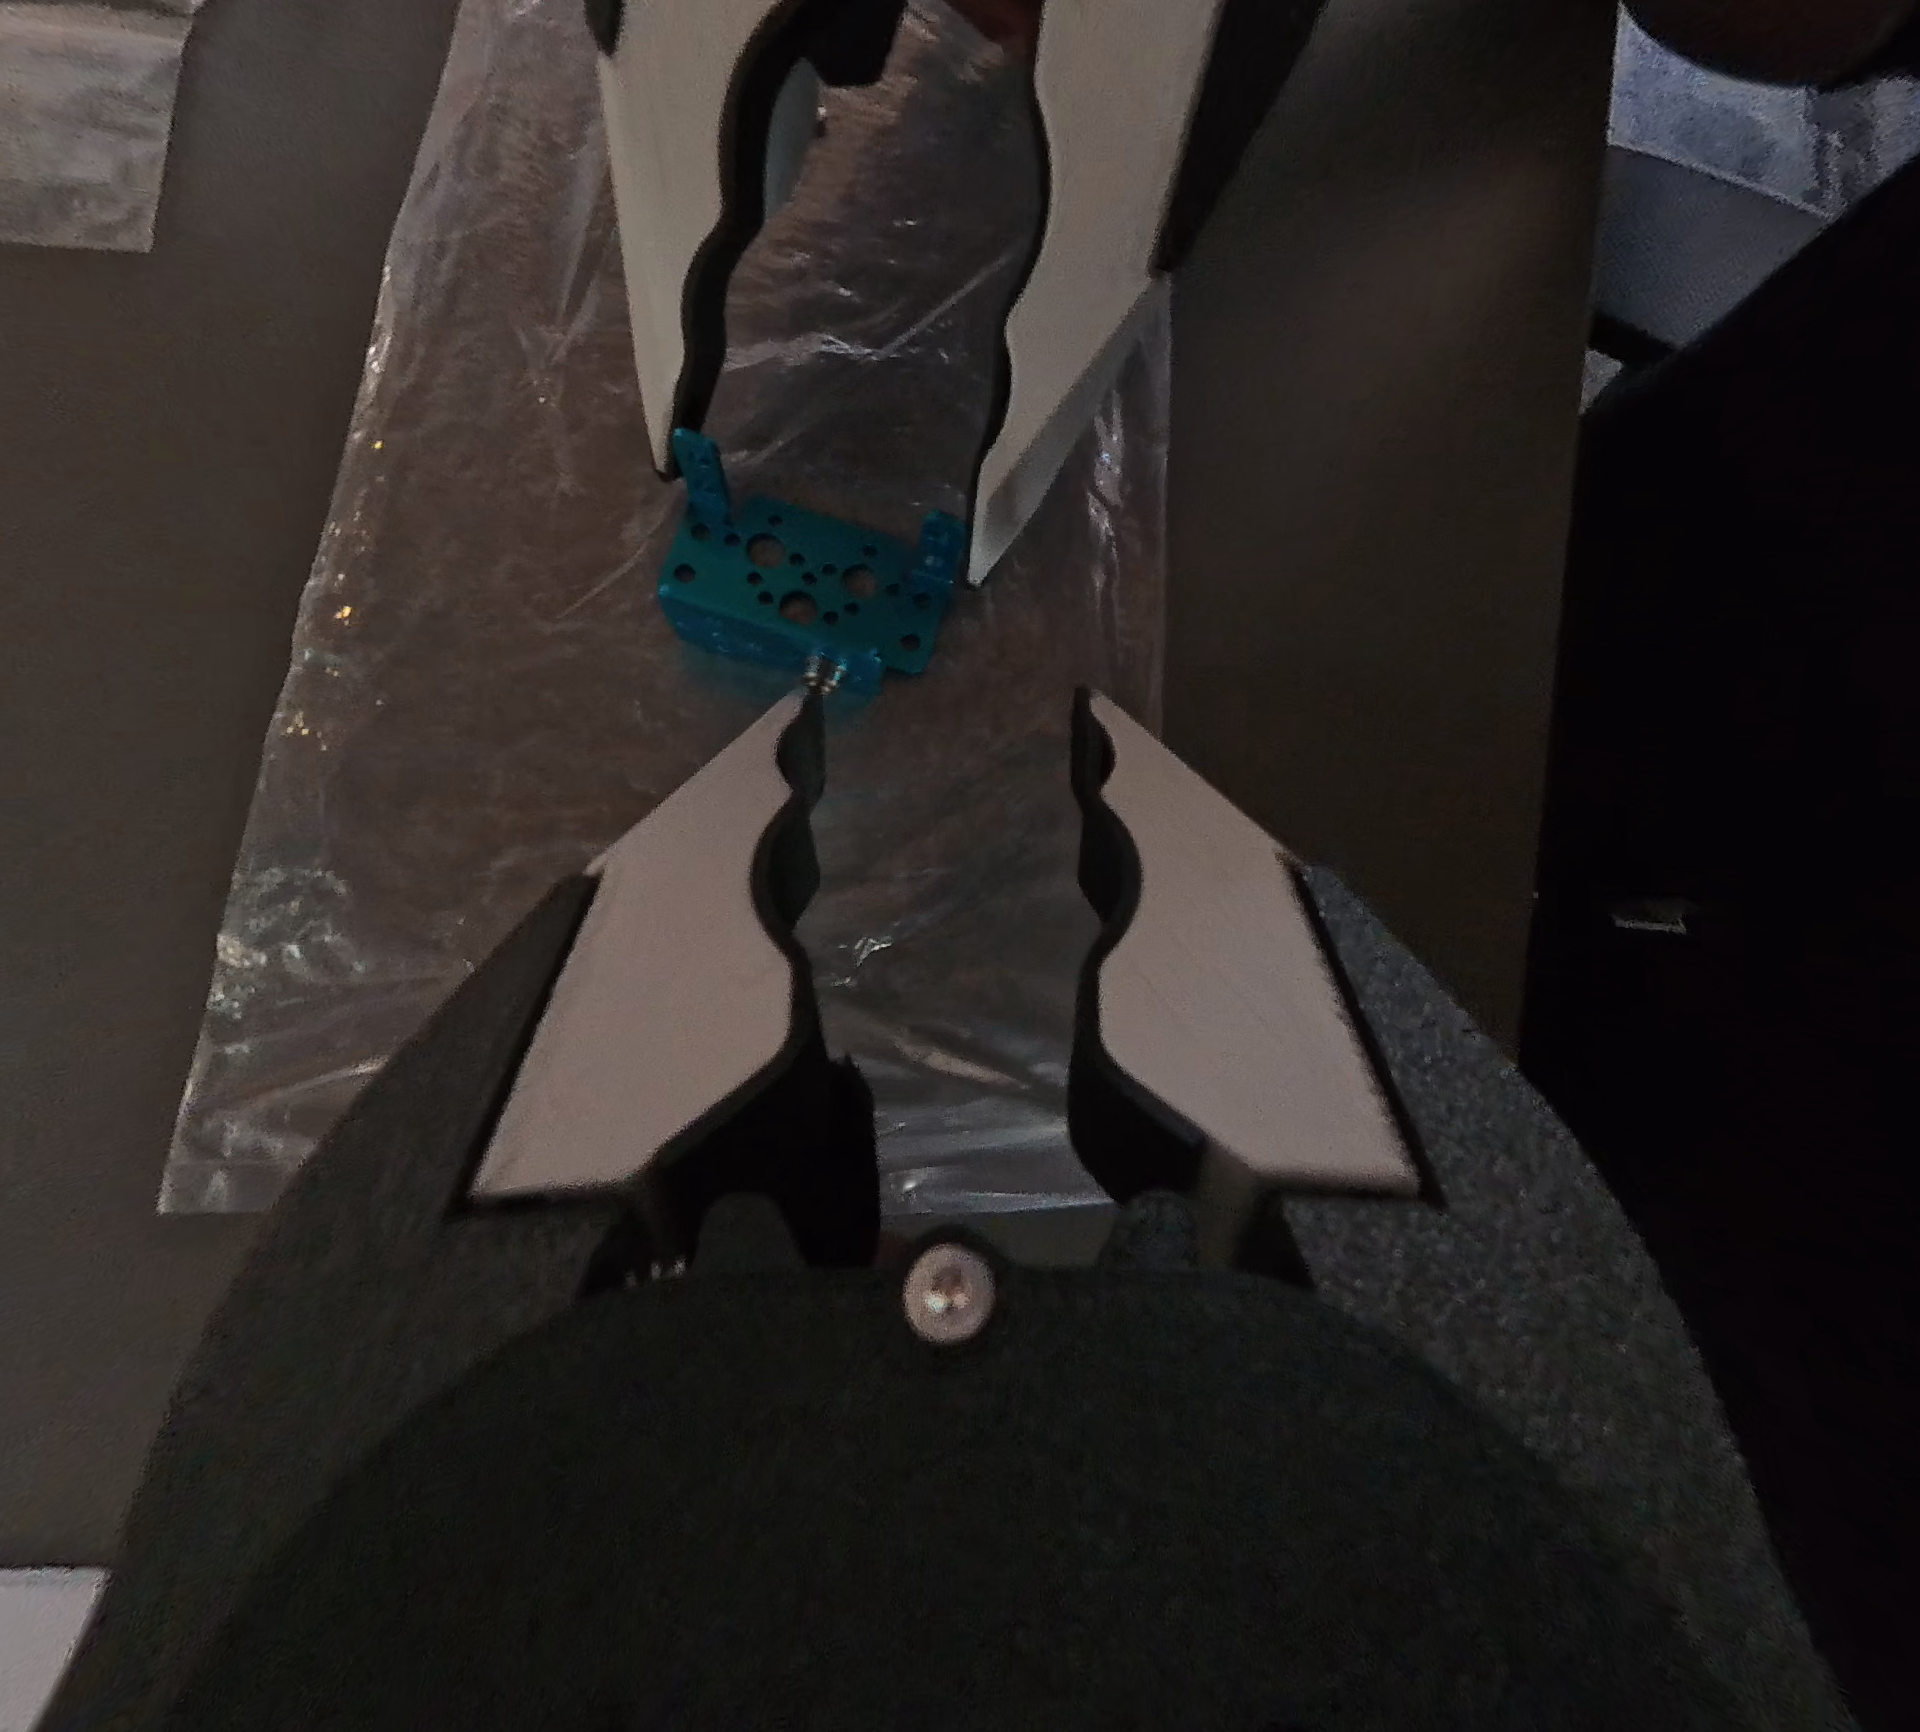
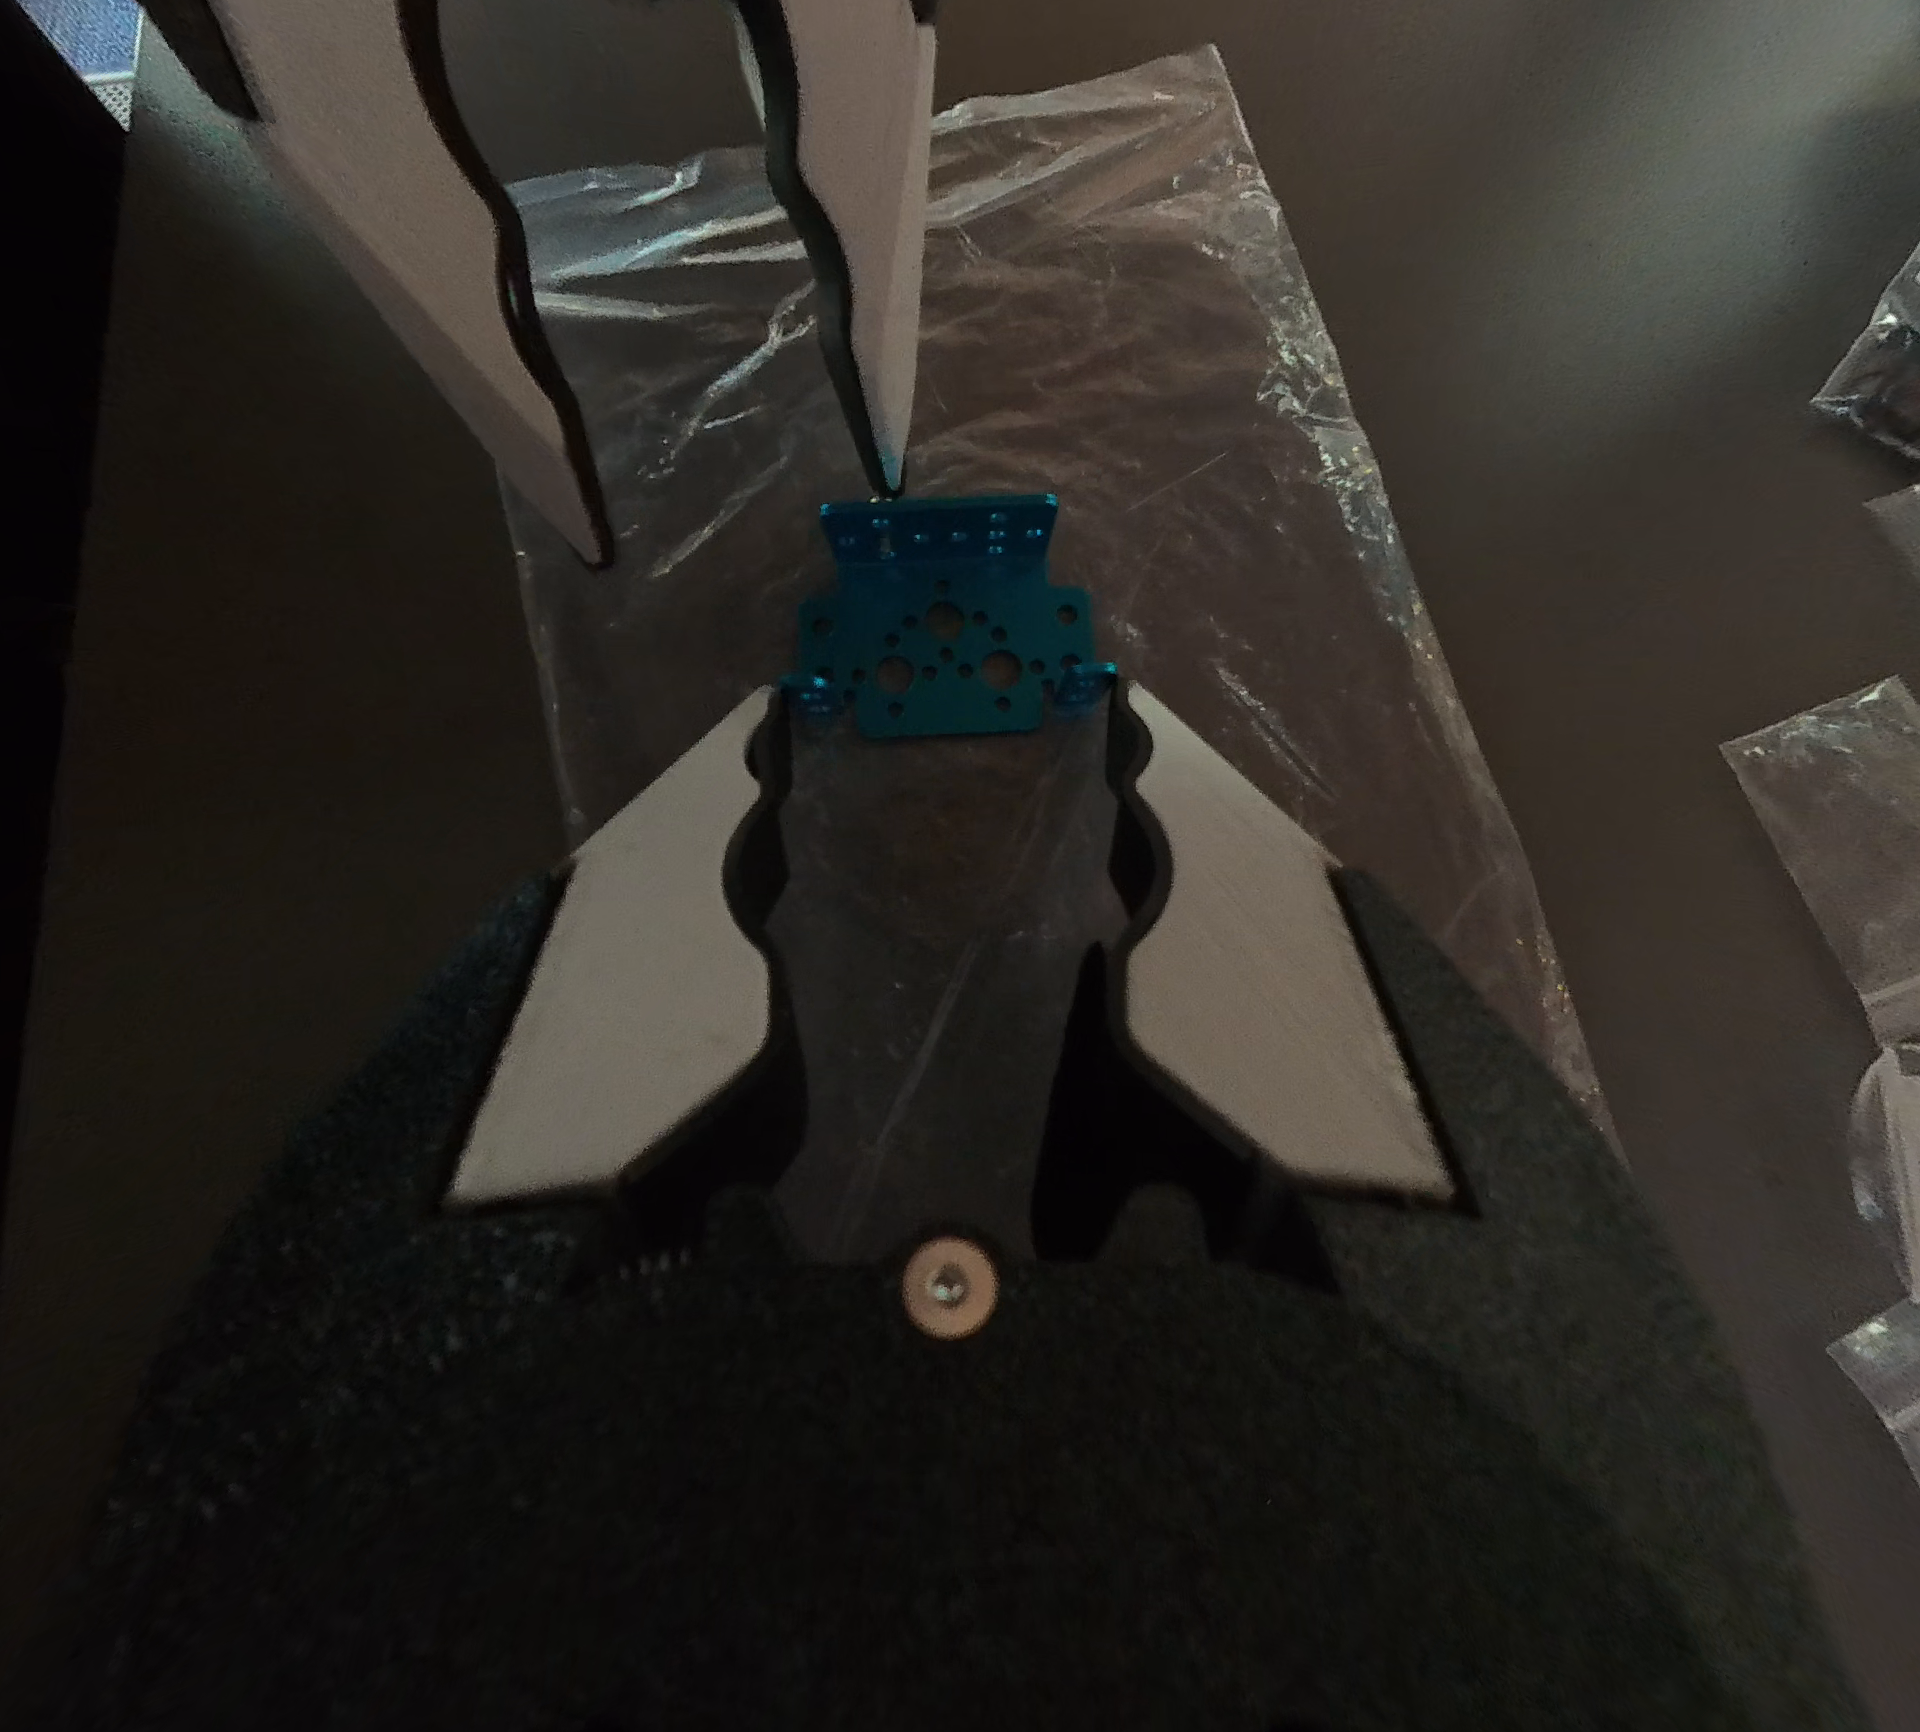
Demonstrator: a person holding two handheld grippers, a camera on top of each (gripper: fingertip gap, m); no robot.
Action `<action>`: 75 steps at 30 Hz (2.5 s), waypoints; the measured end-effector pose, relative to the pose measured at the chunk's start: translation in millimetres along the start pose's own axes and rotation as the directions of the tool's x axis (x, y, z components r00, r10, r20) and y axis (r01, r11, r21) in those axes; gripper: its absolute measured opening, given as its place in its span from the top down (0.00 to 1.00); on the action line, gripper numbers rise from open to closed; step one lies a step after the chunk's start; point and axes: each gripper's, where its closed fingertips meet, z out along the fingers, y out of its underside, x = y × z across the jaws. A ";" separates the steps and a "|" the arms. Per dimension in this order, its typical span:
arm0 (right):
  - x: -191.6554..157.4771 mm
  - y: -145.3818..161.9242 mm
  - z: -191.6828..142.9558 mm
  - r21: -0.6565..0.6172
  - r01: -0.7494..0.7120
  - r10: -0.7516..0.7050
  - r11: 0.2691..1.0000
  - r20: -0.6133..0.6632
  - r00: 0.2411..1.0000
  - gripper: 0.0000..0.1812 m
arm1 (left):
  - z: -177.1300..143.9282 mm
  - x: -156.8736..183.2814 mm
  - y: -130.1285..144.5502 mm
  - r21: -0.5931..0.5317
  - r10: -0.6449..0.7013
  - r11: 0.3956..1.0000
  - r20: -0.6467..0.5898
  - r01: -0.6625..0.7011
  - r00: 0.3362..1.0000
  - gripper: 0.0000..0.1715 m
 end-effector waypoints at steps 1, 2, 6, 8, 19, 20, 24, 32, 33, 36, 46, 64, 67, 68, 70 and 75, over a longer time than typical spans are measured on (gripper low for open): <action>-0.2 0.3 -0.2 0.001 0.007 -0.007 1.000 0.002 1.000 0.67 | -0.3 1.6 0.8 -0.003 0.018 1.000 -0.017 -0.018 1.000 0.72; -0.3 0.4 -0.2 0.000 0.013 -0.013 1.000 0.003 1.000 0.67 | -0.6 3.2 1.6 -0.006 0.031 1.000 -0.033 -0.031 0.999 0.72; -0.4 0.7 0.4 0.004 0.023 -0.023 1.000 0.013 1.000 0.67 | -2.2 5.3 2.8 0.010 0.091 0.996 -0.067 -0.090 0.994 0.72; -0.3 0.8 0.9 0.005 0.021 -0.021 1.000 0.013 1.000 0.67 | -1.4 4.7 4.0 0.014 0.109 0.994 -0.071 -0.108 0.992 0.72; 18.5 4.1 -41.9 0.052 -0.003 0.007 0.999 -0.067 0.998 0.65 | 0.8 5.2 4.8 0.071 0.113 0.992 -0.101 -0.106 0.988 0.71; 23.8 9.7 -54.9 0.058 -0.028 0.033 0.998 -0.082 0.996 0.70 | 1.0 4.8 4.4 0.076 0.115 0.991 -0.100 -0.108 0.988 0.71; 34.7 52.3 -84.3 -0.029 -0.124 0.120 0.992 -0.112 0.986 0.81 | 2.2 4.7 2.3 0.091 0.115 0.990 -0.104 -0.105 0.988 0.71; 38.7 72.5 -76.2 -0.128 -0.134 0.121 0.983 -0.104 0.987 0.88 | 1.0 2.3 1.2 0.106 0.091 0.991 -0.119 -0.078 0.989 0.71; 38.4 73.7 -75.2 -0.149 -0.124 0.109 0.981 -0.104 0.989 0.89 | 0.9 2.3 1.0 0.108 0.091 0.991 -0.120 -0.078 0.989 0.71; 39.4 75.2 -73.1 -0.221 -0.084 0.058 0.972 -0.121 0.991 0.91 | 1.4 1.6 0.9 0.108 0.090 0.991 -0.116 -0.078 0.989 0.70; 40.0 80.6 -68.2 -0.409 -0.020 0.002 0.912 -0.043 0.999 0.93 | 4.7 2.1 3.6 0.084 0.083 0.994 -0.129 -0.072 0.988 0.70; 41.9 80.3 -66.1 -0.499 -0.019 0.035 0.867 0.022 0.999 0.99 | 5.3 0.8 3.4 0.087 0.101 0.992 -0.100 -0.092 0.990 0.69; 42.2 79.5 -66.0 -0.469 0.008 -0.001 0.883 0.016 1.000 0.98 | 5.6 0.4 3.5 0.084 0.097 0.992 -0.100 -0.089 0.990 0.69; 41.6 79.7 -66.2 -0.460 0.010 -0.004 0.888 0.014 1.000 0.98 | 5.6 0.4 3.5 0.084 0.098 0.992 -0.100 -0.089 0.990 0.69; 41.7 80.9 -68.0 -0.456 0.003 0.000 0.890 0.006 1.000 0.97 | 5.8 0.7 3.7 0.083 0.099 0.992 -0.101 -0.091 0.990 0.69; 40.3 80.0 -69.6 -0.422 -0.010 0.015 0.907 0.007 1.000 0.96 | 5.8 0.5 3.5 0.084 0.094 0.993 -0.104 -0.086 0.990 0.69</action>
